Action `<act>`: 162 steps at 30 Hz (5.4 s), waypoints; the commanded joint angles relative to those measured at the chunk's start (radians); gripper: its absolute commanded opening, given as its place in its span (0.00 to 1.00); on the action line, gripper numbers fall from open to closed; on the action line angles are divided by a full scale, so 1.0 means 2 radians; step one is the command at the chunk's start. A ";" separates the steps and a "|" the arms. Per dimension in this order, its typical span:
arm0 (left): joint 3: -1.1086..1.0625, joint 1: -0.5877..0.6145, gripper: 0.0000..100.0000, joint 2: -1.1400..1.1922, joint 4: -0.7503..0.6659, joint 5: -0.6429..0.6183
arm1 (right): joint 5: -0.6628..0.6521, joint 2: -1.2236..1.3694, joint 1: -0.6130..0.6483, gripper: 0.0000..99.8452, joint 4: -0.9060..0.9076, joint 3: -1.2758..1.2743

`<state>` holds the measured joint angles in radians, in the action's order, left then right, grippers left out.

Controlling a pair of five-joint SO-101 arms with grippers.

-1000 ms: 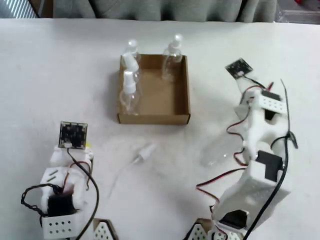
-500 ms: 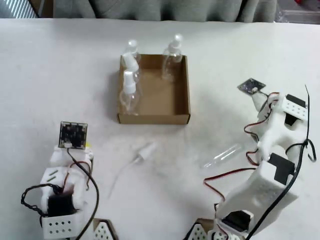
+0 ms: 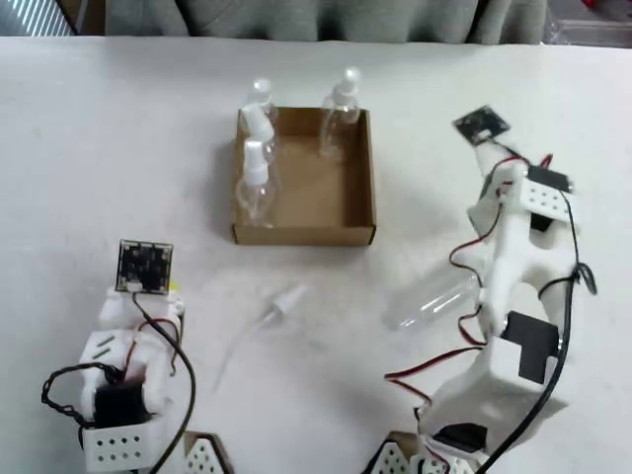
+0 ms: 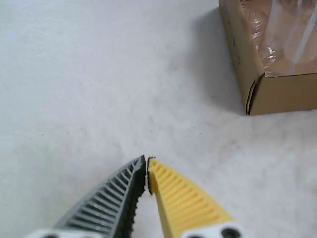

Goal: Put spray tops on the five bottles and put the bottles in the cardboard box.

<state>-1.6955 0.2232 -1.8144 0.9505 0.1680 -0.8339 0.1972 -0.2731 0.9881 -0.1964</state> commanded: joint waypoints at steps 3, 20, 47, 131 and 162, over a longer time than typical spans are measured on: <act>0.001 -0.003 0.02 -0.007 0.001 0.007 | 0.002 0.011 0.001 0.02 -0.011 -0.008; 0.001 -0.003 0.02 -0.007 -0.001 0.007 | -0.160 -0.125 -0.133 0.02 -0.010 -0.243; 0.001 -0.003 0.02 -0.007 0.002 0.007 | -0.179 -0.629 -0.039 0.17 0.204 -0.384; 0.001 -0.005 0.02 -0.007 0.006 0.044 | -0.092 -0.293 -0.027 0.02 0.059 -0.232; 0.001 -0.004 0.02 -0.007 0.007 0.044 | 0.272 -0.538 0.100 0.02 -0.150 -0.411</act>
<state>-1.6955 0.2232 -1.8144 0.9597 0.2478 -0.2785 -0.8615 -0.1227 0.7027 -1.0265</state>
